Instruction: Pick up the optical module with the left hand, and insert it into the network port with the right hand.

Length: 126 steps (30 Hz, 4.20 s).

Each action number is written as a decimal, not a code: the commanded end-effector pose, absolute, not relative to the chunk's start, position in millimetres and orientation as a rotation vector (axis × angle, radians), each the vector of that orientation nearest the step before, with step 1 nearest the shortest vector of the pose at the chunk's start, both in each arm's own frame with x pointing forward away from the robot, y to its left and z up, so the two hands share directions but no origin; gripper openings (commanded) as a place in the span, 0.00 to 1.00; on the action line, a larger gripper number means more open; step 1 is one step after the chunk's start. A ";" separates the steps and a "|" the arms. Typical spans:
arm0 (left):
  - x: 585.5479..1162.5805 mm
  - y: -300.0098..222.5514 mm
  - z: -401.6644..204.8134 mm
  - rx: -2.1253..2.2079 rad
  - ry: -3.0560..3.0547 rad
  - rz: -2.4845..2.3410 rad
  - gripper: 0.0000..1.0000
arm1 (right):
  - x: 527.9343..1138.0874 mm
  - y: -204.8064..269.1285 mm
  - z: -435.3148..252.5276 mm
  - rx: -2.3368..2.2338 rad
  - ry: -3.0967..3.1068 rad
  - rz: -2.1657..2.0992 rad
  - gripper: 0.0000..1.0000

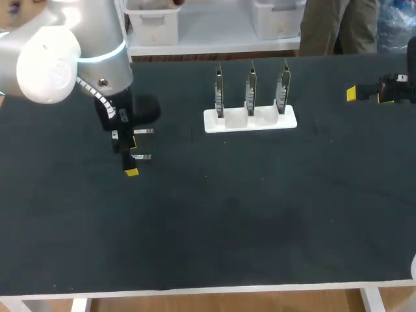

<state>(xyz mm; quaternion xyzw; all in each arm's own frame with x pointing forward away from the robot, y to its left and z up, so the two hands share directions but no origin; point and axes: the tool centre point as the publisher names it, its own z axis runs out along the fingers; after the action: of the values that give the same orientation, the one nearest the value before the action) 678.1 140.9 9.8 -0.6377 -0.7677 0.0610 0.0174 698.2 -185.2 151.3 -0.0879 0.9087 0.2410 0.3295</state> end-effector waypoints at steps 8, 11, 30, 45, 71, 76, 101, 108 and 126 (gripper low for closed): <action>679.0 142.6 8.7 -1.985 -2.373 0.199 1.00 | 698.3 -184.8 151.3 -0.229 2.377 0.629 1.00; 679.0 142.6 8.7 -1.985 -2.373 0.199 1.00 | 698.3 -184.8 151.3 -0.229 2.377 0.629 1.00; 684.3 149.3 16.7 -1.981 -2.380 0.155 1.00 | 698.3 -184.8 151.3 -0.229 2.377 0.629 1.00; 693.6 142.1 -0.1 -2.010 -2.331 0.146 1.00 | 698.3 -184.8 151.3 -0.229 2.377 0.629 1.00; 704.4 159.5 -9.4 -1.984 -2.344 0.077 1.00 | 698.3 -184.8 151.3 -0.229 2.377 0.629 1.00; 709.4 158.3 -10.8 -2.002 -2.330 0.071 1.00 | 698.3 -184.8 151.3 -0.229 2.377 0.629 1.00; 712.6 158.8 -5.5 -2.041 -2.339 0.097 1.00 | 698.3 -184.8 151.3 -0.229 2.377 0.629 1.00; 718.8 150.3 -14.3 -2.075 -2.290 0.118 1.00 | 698.3 -184.8 151.3 -0.229 2.377 0.629 1.00; 725.9 168.2 -23.6 -2.022 -2.287 0.095 1.00 | 698.3 -184.8 151.3 -0.229 2.377 0.629 1.00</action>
<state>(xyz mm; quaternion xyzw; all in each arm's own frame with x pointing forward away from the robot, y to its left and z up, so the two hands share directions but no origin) 722.2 166.7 -18.8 -0.6606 -0.7490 0.0300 0.0412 698.2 -185.2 151.3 -0.0879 0.9087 0.2410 0.3294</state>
